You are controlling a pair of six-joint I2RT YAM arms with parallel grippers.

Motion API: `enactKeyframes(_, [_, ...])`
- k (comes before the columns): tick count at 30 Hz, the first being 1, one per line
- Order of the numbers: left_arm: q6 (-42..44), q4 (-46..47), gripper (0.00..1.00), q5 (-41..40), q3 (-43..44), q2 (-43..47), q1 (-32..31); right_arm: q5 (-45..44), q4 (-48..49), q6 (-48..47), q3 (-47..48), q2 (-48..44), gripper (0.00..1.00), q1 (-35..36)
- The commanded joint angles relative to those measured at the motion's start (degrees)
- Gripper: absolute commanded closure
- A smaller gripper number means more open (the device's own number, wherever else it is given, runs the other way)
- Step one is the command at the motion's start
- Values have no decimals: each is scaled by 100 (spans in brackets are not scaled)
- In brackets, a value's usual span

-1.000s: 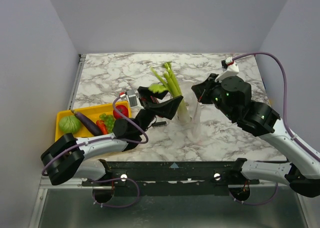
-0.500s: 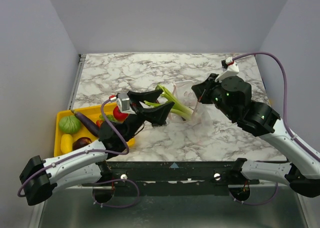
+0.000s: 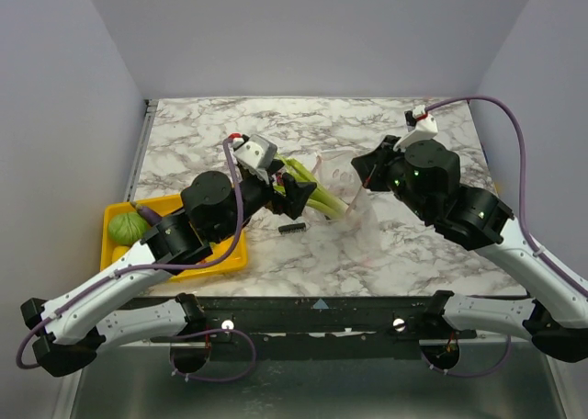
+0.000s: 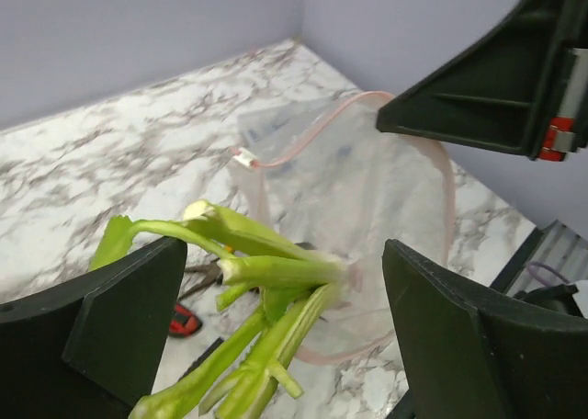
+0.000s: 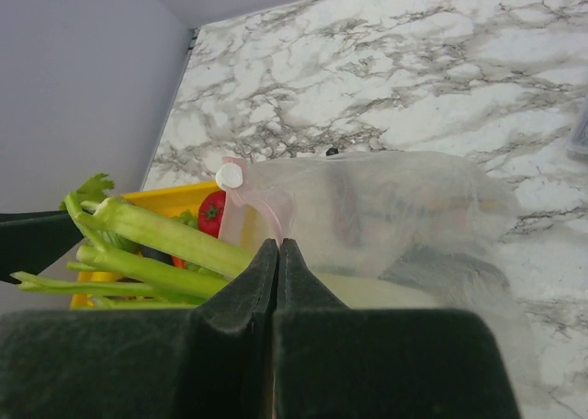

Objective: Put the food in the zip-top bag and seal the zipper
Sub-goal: Place the fake vegetable in the zipper food storage bag.

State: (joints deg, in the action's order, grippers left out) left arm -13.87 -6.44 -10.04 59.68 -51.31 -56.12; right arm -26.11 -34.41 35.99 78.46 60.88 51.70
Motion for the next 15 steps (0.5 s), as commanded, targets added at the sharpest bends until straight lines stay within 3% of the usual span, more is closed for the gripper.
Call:
enactKeyframes(1, [-839, -2333, 12, -1225, 1007, -280, -13, -57, 36, 69, -54, 30, 99, 24])
enactKeyframes(6, [-2356, -3397, 11, -1484, 1785, -654, -13, -164, -17, 160, -67, 112, 99, 25])
enactKeyframes(15, [-3992, -3302, 8, -1548, 1327, -635, 40, 22, 153, 299, -112, 227, 100, 24])
